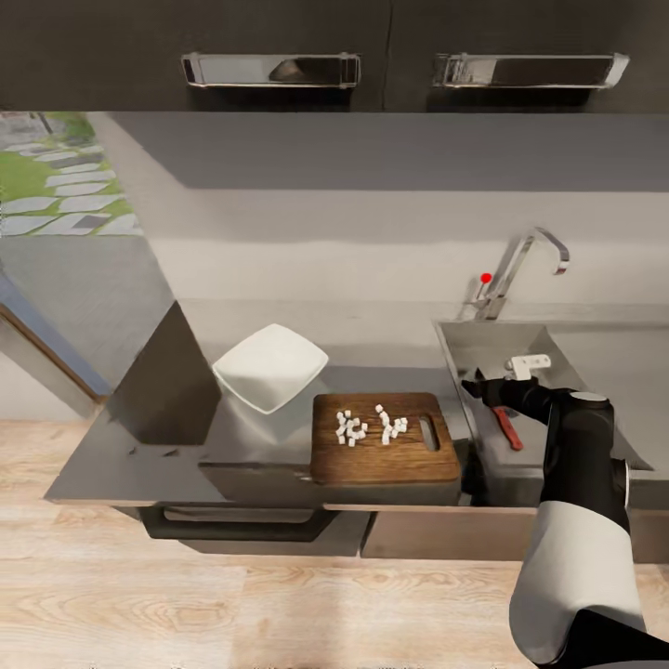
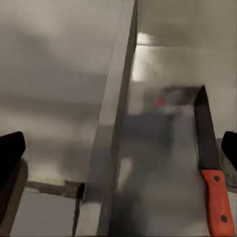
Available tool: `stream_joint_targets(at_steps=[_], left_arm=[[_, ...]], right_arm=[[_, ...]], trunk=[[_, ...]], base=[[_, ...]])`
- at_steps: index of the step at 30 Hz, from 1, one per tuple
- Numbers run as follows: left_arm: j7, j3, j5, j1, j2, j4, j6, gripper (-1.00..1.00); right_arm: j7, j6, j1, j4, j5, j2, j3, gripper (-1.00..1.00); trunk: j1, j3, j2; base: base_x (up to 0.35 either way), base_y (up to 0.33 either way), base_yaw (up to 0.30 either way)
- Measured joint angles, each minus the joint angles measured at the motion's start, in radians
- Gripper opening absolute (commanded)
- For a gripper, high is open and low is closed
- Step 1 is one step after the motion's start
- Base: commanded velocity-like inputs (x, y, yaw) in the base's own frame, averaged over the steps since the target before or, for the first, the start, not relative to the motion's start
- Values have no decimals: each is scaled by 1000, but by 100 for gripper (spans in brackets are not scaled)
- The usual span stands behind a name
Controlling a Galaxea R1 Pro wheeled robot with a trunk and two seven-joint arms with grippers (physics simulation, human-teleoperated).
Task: In the kitchen, take the Vidalia onion out of the sink, dice it on the chopping board with the paring knife, put the diced onion into the bowl on the countertop, then place both the paring knife and the chopping board into the sink.
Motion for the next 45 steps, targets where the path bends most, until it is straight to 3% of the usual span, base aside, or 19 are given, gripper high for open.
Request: stream_joint_targets(at_steps=[3, 8, 14, 45], left_arm=[[0, 0, 0, 0, 0, 0, 0, 100], [0, 0, 0, 0, 0, 0, 0, 100], [0, 0, 0, 0, 0, 0, 0, 100], [0, 0, 0, 0, 0, 0, 0, 100]], right_arm=[[0, 0, 1, 1, 2, 1, 0, 100], [0, 1, 2, 5, 42, 2, 0, 100], [-1, 2, 2, 11, 51, 2, 0, 100], [-1, 4, 2, 40, 54, 3, 0, 100]], trunk=[[0, 0, 0], [0, 0, 0], [0, 0, 0], [0, 0, 0]], base=[[-90, 298, 0], [-41, 105, 0], [-2, 11, 0], [-48, 35, 0]])
